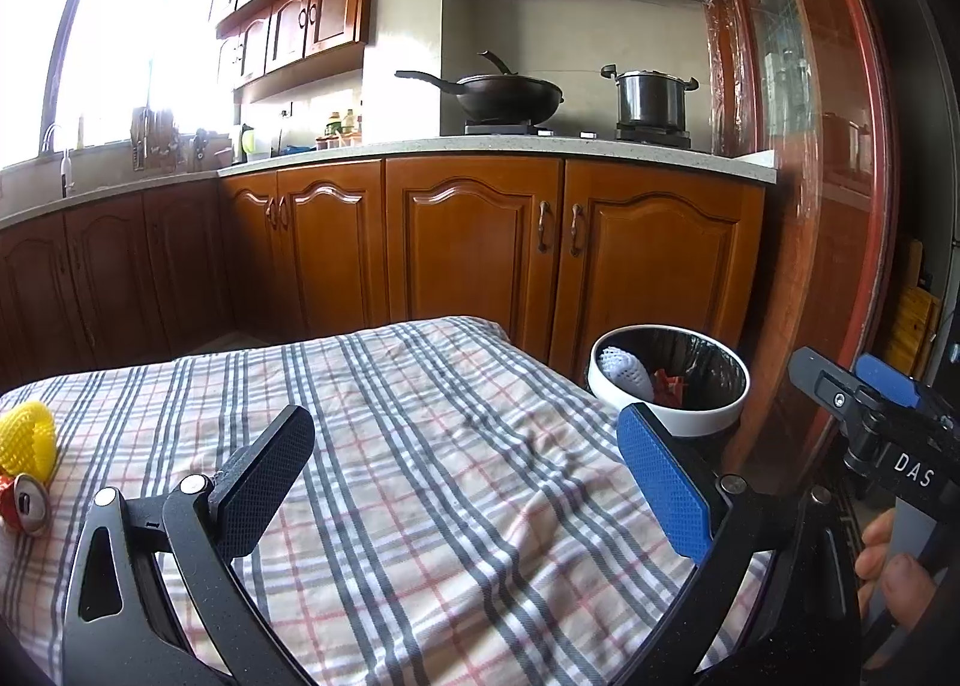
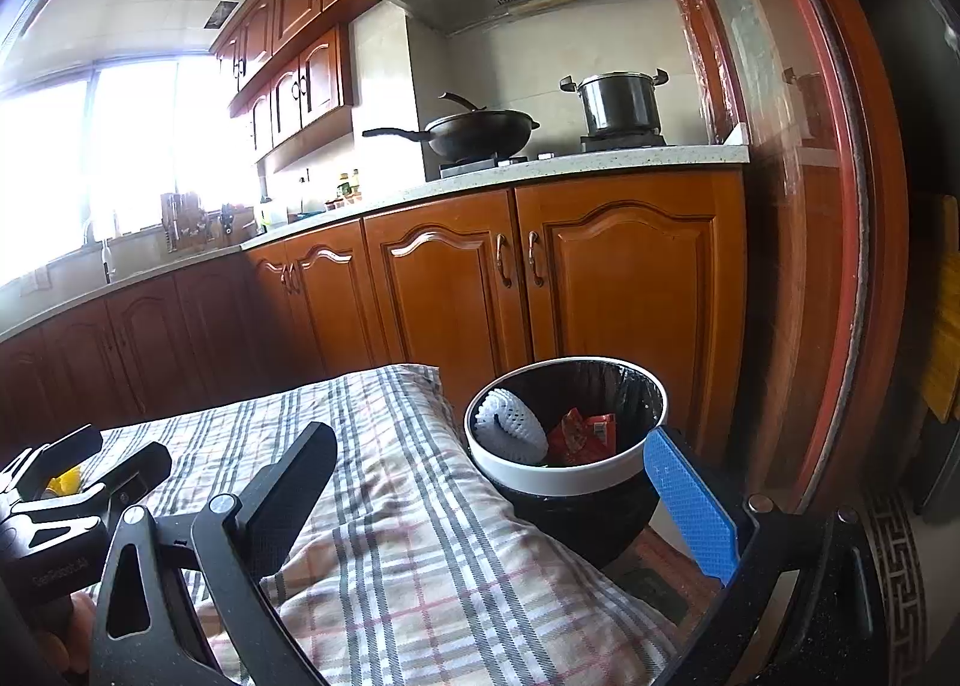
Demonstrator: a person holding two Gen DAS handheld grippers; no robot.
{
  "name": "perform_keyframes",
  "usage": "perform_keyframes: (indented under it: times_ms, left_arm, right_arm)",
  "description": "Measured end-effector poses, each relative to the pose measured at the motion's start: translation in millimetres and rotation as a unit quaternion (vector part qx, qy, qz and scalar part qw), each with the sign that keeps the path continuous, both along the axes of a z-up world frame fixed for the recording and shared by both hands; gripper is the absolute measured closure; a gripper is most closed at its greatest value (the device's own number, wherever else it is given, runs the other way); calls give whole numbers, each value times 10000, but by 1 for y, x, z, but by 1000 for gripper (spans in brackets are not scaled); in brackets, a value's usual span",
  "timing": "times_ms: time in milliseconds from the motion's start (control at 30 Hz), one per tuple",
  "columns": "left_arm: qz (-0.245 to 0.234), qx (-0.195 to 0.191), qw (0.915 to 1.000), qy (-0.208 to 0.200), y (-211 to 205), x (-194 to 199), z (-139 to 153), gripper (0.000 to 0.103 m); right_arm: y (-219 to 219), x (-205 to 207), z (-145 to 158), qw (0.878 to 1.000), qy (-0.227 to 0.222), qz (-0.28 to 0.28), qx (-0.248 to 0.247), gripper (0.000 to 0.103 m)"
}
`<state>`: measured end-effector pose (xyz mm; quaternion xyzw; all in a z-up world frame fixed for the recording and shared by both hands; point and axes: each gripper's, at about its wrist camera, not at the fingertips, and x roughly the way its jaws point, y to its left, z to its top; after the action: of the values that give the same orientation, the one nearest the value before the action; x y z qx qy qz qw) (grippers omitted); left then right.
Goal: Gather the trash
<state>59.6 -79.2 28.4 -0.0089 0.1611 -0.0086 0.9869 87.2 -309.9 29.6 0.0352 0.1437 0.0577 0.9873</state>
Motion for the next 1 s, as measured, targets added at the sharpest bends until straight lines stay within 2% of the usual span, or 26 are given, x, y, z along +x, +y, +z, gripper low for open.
perform_keyframes:
  times_ms: [1000]
  left_arm:
    - [-58, 31, 10000, 4, -4, -1, 2, 0]
  right_arm:
    - [1, -3, 4, 10000, -42, 76, 35, 0]
